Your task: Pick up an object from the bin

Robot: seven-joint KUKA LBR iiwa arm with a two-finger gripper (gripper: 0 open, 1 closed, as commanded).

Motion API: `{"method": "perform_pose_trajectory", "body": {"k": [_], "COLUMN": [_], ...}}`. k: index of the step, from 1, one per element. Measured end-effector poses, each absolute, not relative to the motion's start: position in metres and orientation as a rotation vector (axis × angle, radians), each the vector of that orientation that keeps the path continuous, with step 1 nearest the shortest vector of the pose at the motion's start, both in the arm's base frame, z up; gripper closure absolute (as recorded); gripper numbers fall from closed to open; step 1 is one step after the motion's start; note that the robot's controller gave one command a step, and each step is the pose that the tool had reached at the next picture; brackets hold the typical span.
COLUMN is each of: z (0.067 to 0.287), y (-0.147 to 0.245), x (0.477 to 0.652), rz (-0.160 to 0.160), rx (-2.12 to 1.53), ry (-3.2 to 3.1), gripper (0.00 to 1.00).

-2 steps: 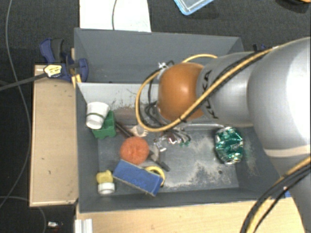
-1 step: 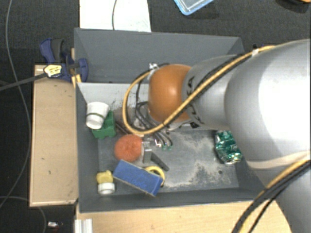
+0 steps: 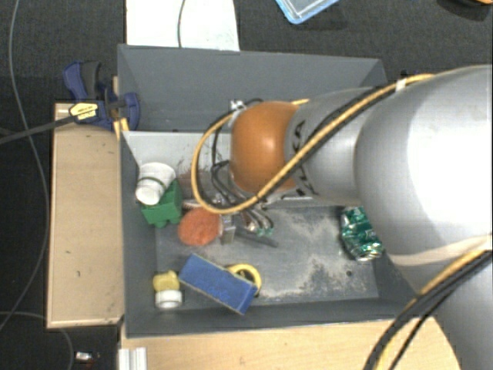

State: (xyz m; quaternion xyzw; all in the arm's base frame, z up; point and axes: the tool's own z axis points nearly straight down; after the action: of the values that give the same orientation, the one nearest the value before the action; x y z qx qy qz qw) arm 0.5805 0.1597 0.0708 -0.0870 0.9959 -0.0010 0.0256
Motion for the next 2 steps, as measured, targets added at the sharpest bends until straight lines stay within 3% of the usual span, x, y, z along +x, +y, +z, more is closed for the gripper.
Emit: {"method": "perform_pose_trajectory", "body": {"k": [1,2], "z": [0.071,0.145], "y": [0.160,0.151], "x": [0.580,0.583], "rz": [-0.003,-0.003], "rx": [-0.270,-0.246], "ry": [3.079,3.083], "gripper": [1.00,1.00]}}
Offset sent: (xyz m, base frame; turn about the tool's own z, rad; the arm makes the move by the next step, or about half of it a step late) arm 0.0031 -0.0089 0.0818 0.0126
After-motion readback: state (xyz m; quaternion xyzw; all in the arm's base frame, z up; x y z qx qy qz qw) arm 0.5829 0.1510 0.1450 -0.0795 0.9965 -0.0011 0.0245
